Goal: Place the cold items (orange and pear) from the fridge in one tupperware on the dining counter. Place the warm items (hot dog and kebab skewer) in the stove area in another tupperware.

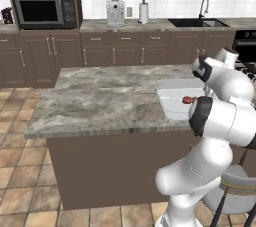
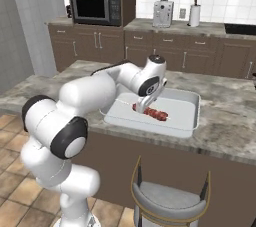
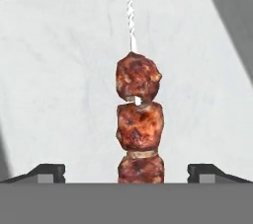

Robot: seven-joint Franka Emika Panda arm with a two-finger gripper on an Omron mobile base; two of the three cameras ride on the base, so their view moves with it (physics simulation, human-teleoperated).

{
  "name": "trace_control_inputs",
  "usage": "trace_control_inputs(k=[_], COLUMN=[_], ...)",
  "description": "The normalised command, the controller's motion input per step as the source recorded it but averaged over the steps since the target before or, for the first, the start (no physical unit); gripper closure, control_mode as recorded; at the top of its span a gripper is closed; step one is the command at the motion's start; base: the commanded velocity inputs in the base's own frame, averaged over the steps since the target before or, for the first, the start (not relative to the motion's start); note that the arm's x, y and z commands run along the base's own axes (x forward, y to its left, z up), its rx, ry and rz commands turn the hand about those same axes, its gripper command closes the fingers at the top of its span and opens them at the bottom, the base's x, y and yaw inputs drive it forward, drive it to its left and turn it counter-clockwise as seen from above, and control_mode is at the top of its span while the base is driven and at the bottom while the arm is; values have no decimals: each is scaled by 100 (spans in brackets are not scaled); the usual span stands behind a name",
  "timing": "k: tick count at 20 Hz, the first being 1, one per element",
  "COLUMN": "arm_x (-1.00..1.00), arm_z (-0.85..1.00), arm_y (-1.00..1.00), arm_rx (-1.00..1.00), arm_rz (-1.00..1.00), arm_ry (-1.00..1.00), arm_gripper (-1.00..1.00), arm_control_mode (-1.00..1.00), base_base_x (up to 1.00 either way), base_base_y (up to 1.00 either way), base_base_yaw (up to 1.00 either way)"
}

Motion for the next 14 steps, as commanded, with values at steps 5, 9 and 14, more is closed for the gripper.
trace_control_inputs(k=[5, 9, 14], arm_x=[-31, -35, -40], arm_z=[33, 27, 21], arm_y=[18, 23, 37], arm_rx=[9, 17, 16], arm_rz=[0, -5, -16], arm_ry=[0, 1, 4], arm_gripper=[-100, -100, -100], arm_control_mode=[-100, -100, -100], base_base_x=[0, 0, 0], base_base_y=[0, 0, 0], base_base_yaw=[0, 0, 0])
